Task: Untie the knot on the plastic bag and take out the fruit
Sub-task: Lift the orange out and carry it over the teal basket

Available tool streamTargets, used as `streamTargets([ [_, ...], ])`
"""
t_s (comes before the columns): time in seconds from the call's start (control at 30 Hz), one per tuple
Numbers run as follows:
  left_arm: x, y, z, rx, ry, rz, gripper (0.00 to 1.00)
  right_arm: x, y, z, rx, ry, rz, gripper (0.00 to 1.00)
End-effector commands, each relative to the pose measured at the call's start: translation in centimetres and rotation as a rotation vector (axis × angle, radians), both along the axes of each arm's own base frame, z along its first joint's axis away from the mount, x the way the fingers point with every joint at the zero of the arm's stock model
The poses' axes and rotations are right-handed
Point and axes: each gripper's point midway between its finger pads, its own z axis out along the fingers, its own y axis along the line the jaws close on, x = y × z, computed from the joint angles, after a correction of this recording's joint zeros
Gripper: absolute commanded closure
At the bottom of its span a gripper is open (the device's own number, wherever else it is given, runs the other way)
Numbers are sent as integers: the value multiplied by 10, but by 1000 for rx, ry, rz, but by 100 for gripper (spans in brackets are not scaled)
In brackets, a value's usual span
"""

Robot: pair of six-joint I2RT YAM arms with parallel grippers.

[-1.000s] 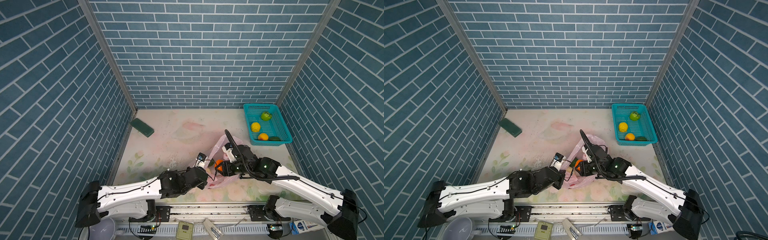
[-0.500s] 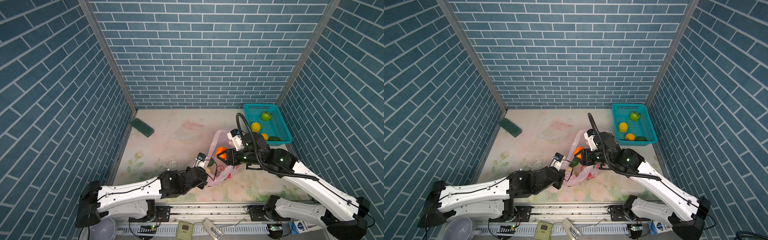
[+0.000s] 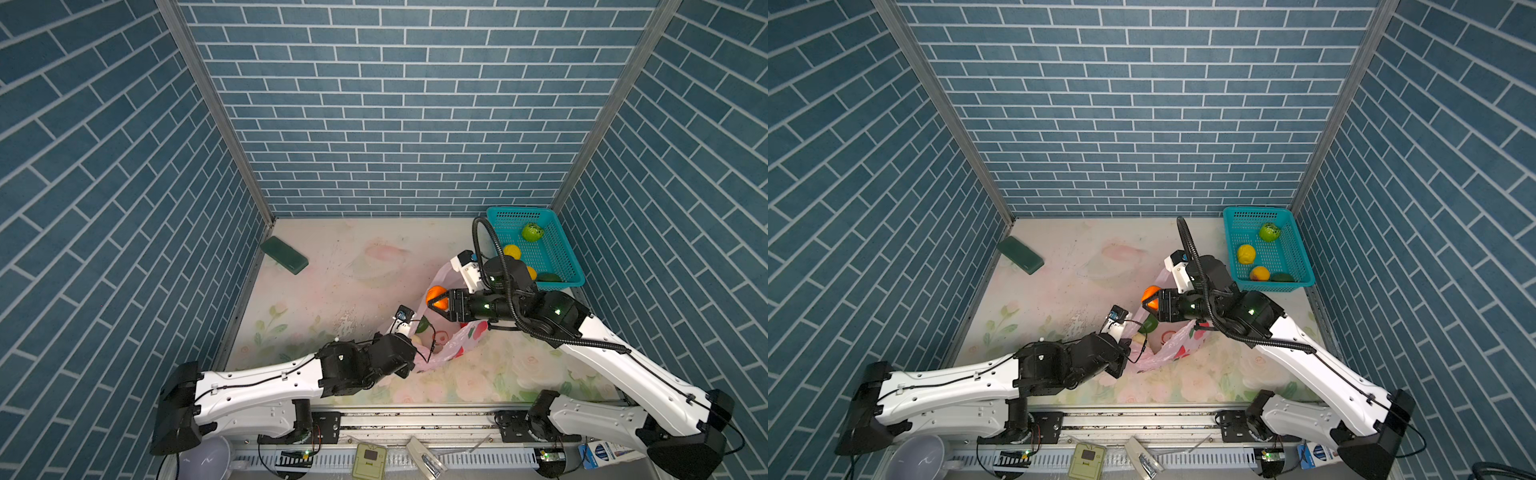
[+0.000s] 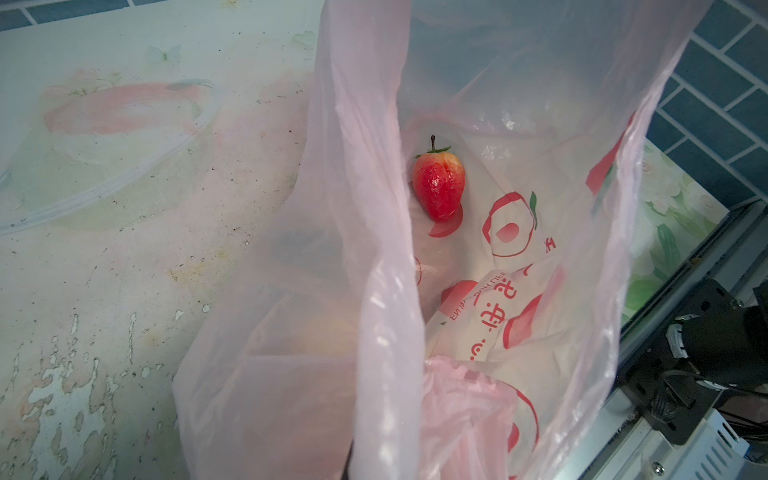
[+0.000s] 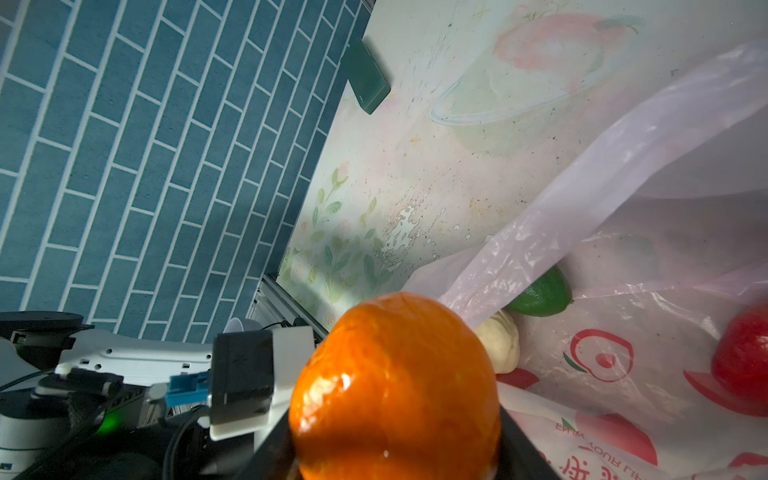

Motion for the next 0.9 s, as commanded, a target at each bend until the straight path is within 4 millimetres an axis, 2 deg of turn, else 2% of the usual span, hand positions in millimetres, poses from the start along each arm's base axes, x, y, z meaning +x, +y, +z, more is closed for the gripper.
streamTargets([
  [0.0, 1, -3, 5, -1, -16, -7, 100, 14, 13, 32, 65, -59, 9, 53],
  [0.33, 1, -2, 9, -2, -26, -8, 100, 87, -12, 71, 170, -116, -122, 53],
  [0.5, 2, 0, 12, -3, -34, -3, 100, 119, -26, 80, 188, -127, -173, 52],
  [0.67, 3, 5, 14, -8, -44, 9, 100, 151, -50, 69, 175, -112, -246, 52],
  [0.87, 4, 6, 18, -11, -57, 12, 100, 194, -100, 36, 115, -93, -390, 52],
])
